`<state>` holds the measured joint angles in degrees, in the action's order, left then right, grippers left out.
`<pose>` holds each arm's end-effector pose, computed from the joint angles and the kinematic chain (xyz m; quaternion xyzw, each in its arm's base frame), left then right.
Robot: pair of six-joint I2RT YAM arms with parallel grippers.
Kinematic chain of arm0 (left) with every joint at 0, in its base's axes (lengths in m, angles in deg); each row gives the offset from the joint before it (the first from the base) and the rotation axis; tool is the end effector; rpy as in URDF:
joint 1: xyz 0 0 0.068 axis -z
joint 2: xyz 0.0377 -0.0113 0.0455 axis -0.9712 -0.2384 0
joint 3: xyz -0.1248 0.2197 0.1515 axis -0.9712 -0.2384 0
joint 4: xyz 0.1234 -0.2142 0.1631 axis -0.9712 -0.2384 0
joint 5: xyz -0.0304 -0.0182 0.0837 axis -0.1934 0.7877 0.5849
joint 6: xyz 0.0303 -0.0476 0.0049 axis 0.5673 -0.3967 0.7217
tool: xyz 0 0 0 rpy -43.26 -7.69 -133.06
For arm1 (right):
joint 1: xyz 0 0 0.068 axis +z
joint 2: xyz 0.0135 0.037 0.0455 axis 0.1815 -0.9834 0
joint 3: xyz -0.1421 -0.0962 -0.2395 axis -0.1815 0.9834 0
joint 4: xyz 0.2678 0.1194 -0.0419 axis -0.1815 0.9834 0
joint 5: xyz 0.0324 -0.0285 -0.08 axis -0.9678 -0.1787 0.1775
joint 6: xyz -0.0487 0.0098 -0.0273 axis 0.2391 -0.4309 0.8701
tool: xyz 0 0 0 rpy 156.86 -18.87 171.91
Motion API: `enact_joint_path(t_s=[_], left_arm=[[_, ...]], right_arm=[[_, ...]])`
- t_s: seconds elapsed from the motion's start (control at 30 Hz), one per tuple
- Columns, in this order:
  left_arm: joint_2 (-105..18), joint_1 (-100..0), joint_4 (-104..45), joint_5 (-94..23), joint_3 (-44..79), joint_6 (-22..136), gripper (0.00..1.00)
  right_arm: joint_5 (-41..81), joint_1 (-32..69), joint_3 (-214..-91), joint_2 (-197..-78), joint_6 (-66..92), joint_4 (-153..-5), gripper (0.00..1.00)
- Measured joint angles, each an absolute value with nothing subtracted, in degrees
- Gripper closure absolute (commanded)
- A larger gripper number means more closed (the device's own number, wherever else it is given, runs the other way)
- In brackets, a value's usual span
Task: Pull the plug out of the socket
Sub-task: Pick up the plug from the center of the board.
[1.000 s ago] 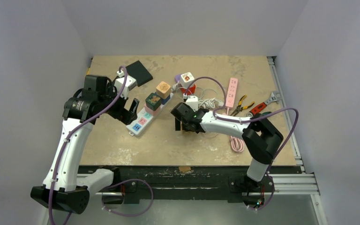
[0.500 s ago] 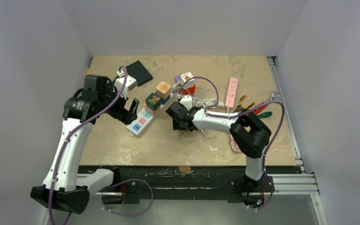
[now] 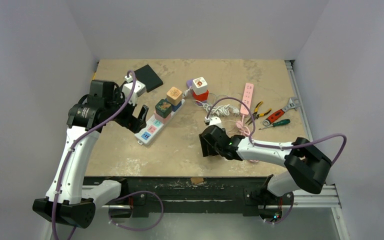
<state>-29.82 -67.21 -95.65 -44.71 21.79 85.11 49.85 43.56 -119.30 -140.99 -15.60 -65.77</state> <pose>0.2104 -0.0454 0.4092 0.2545 0.8931 -0.1211 0.3506 0.1897 0.2359 0.1623 -0.0962 0.9358 0.0717 0.3315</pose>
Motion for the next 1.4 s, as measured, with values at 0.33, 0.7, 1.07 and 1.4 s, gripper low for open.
enact_joint_path(t_s=[0.33,0.7,1.07,1.4], left_arm=[[-29.84,-67.21,-95.63,-44.74,21.57,85.11,0.00],[-29.84,-67.21,-95.56,-44.85,20.65,85.55,0.00],[-29.86,-67.21,-93.77,-50.40,18.84,88.17,0.00],[-19.39,-66.62,-84.54,-66.81,10.84,106.25,0.00]], right_arm=[[39.71,43.67,-116.51,-138.10,-3.82,-70.31,0.19],[44.43,43.71,-116.99,-139.15,-4.50,-71.86,0.29],[43.69,43.69,-115.74,-134.82,-6.07,-73.20,0.98],[20.93,37.02,-125.10,-125.01,-0.06,-68.96,1.00]])
